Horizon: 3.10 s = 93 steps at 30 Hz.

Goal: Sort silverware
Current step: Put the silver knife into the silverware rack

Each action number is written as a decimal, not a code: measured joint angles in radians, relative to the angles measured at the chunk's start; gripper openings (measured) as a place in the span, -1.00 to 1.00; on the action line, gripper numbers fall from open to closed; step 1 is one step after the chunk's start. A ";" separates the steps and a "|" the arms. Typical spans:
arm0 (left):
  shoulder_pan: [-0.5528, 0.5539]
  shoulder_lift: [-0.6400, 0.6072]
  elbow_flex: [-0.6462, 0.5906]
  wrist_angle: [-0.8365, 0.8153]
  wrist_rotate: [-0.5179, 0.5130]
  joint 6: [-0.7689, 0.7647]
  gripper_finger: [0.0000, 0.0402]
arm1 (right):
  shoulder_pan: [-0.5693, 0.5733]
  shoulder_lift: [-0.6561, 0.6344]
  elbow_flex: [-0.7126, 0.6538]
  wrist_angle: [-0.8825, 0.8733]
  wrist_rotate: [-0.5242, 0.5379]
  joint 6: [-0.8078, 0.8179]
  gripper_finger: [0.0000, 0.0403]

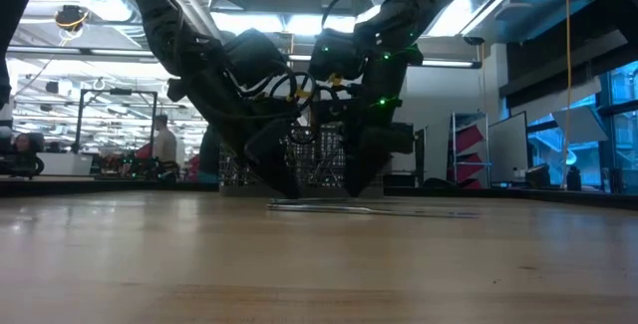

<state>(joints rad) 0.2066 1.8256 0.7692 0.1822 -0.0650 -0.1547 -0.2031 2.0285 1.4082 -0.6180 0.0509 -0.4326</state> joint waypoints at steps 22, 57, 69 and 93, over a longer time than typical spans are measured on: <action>-0.001 0.000 -0.001 0.002 0.003 0.001 -0.97 | -0.050 0.038 0.003 -0.030 0.029 -0.047 -0.05; -0.037 0.007 -0.005 0.190 0.008 -0.032 -0.69 | -0.098 0.041 -0.002 -0.081 -0.282 0.178 -0.96; -0.048 0.005 -0.002 0.192 -0.009 0.272 -0.33 | -0.057 0.043 -0.002 -0.023 -0.282 0.179 -0.94; -0.055 0.000 0.001 0.037 -0.165 0.188 -0.38 | -0.053 0.078 0.000 -0.003 -0.327 0.217 -0.94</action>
<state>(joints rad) 0.1516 1.8256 0.7704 0.2193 -0.2297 0.0332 -0.2562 2.1063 1.4086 -0.6209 -0.2760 -0.2154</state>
